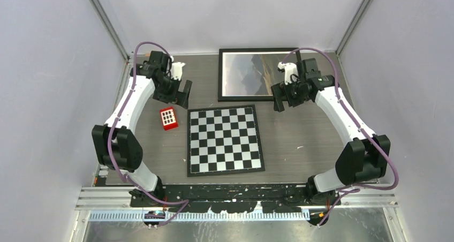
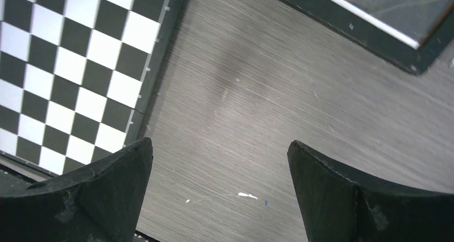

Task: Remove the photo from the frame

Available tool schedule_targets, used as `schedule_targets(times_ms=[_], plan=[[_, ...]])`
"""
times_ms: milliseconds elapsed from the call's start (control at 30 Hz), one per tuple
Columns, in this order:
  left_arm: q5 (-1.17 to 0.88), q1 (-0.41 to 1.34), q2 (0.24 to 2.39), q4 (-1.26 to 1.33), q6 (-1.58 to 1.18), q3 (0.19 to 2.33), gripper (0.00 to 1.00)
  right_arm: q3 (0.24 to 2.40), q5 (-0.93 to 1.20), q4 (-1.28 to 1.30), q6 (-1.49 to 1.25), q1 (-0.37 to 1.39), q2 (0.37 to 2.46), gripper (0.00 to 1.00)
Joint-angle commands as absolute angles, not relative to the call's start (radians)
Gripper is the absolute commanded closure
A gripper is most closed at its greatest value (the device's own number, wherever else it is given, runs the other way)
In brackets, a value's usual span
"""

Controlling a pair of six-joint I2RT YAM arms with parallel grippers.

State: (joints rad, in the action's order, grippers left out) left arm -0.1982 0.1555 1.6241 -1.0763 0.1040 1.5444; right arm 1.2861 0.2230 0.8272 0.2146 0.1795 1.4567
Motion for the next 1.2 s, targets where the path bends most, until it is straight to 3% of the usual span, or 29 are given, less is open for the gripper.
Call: schedule_targets(times_ms=[0,233,667,1167], plan=[[-0.290,0.078,1.568,-1.089,0.062,1.554,0.00,1.384,0.266,0.808,0.243,0.270,1.504,0.00],[-0.434,-0.166,1.495,-1.095,0.014,1.510,0.00,1.560,0.287,0.804,0.287,0.516,1.679,0.00],[-0.340,-0.335,1.373,-1.152,0.028,1.401,0.00,1.992,0.287,0.769,0.431,0.970,2.101,0.01],[-0.355,-0.370,1.347,-1.172,0.024,1.385,0.00,2.291,0.127,0.716,0.441,1.128,2.453,0.00]])
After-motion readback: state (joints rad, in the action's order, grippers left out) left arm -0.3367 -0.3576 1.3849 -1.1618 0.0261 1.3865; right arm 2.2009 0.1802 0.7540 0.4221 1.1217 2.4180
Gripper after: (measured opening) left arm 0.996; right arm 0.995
